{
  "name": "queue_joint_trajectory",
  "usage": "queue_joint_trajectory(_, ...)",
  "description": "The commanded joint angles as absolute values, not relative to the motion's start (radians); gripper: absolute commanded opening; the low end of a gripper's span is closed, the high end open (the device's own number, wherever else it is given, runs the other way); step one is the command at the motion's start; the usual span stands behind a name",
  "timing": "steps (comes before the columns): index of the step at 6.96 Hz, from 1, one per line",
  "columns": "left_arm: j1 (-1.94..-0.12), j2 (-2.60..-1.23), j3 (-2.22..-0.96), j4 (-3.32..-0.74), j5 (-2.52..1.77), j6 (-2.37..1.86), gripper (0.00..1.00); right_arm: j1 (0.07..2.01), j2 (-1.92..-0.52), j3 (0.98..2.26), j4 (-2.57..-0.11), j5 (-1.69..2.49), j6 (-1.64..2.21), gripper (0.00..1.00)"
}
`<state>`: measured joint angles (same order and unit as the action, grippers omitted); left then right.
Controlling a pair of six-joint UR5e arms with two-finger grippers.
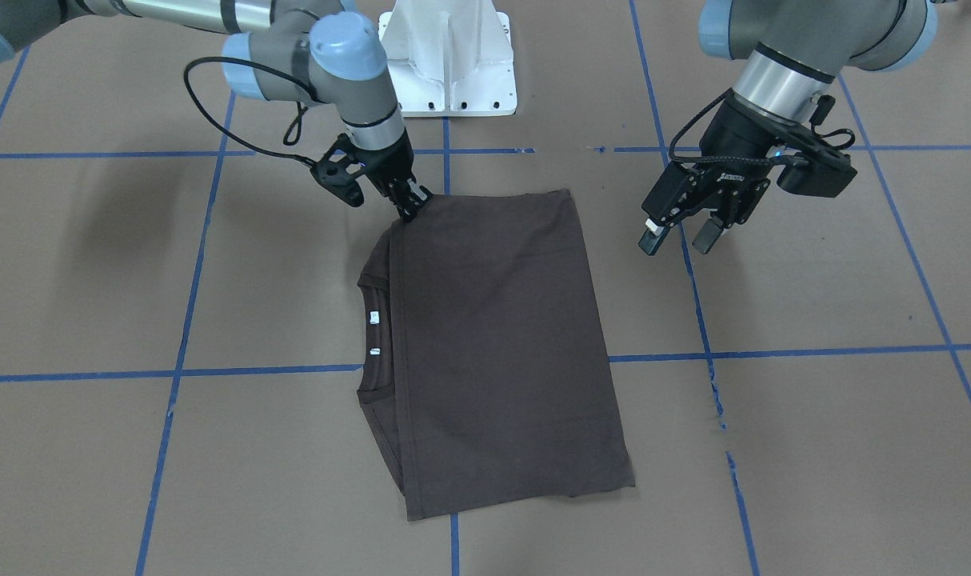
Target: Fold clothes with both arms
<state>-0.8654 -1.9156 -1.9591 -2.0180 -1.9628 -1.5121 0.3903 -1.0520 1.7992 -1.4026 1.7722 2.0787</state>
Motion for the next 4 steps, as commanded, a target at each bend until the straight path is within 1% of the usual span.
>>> queue_joint_trajectory(1, -0.730, -1.914, -1.979, -2.022, -2.049, -1.606, 1.00, 0.382, -1.112, 1.873, -1.410, 1.772, 2.083, 0.00)
queue_joint_trajectory(2, -0.600, -1.919, -2.006, -2.019, -1.920, -1.741, 1.00, 0.377, -1.129, 1.903, -1.411, 1.772, 2.086, 0.00)
queue_joint_trajectory(3, -0.515, -1.913, -2.019, -2.017, -1.877, -1.856, 1.00, 0.361, -1.170, 1.958, -1.411, 1.770, 2.092, 0.00)
queue_joint_trajectory(4, -0.409, -1.904, -2.017, -2.002, -1.800, -1.929, 1.00, 0.344, -1.180, 1.962, -1.411, 1.763, 2.103, 0.00)
